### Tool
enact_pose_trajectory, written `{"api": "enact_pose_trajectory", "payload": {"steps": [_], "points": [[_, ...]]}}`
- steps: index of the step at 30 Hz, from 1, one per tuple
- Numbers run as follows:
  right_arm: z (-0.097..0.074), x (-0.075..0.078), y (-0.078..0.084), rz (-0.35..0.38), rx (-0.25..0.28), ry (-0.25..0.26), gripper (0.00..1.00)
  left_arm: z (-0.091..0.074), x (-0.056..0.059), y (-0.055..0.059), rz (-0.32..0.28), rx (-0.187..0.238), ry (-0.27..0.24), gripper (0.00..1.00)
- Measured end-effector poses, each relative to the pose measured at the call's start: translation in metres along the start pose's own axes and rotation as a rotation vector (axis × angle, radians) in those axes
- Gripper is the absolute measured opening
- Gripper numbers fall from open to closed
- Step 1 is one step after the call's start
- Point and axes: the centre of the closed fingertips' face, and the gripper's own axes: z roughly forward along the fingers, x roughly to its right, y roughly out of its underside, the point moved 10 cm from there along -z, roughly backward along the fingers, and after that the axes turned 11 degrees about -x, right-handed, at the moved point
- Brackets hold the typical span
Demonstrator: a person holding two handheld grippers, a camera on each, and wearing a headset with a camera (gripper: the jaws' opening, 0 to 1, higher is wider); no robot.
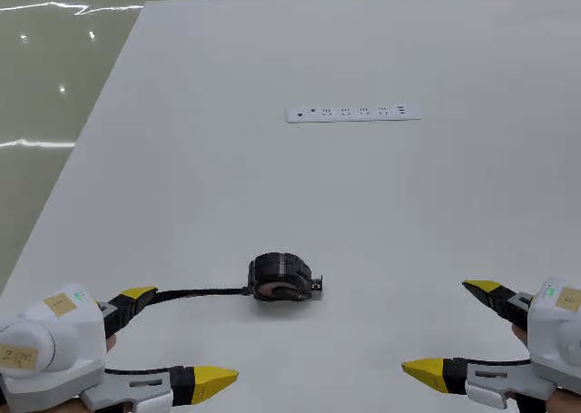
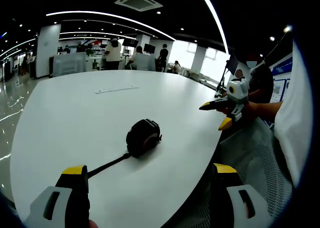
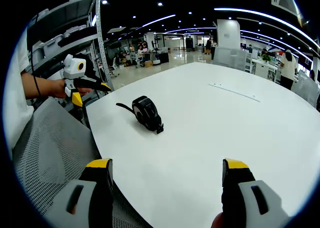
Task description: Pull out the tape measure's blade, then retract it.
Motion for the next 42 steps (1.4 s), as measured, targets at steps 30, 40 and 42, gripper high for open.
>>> {"api": "enact_pose_trajectory", "payload": {"steps": [30,40,42], "points": [[-0.0005,-0.0036,0.0003,-0.009,-0.004,-0.011,0.89,-0.0005,0.0030,-0.0005,0.001,0.002,0.003,0.99],[-0.0008,-0.0040,-0.0005,-0.013,-0.002,-0.014,0.90,-0.0011,0.0040,-0.0010,0.001,0.002,0.004,0.99],[-0.0008,-0.0040,-0.0005,-0.013,-0.003,-0.014,0.90,-0.0011,0.0040,-0.0010,0.001,0.002,0.004,0.99]]}}
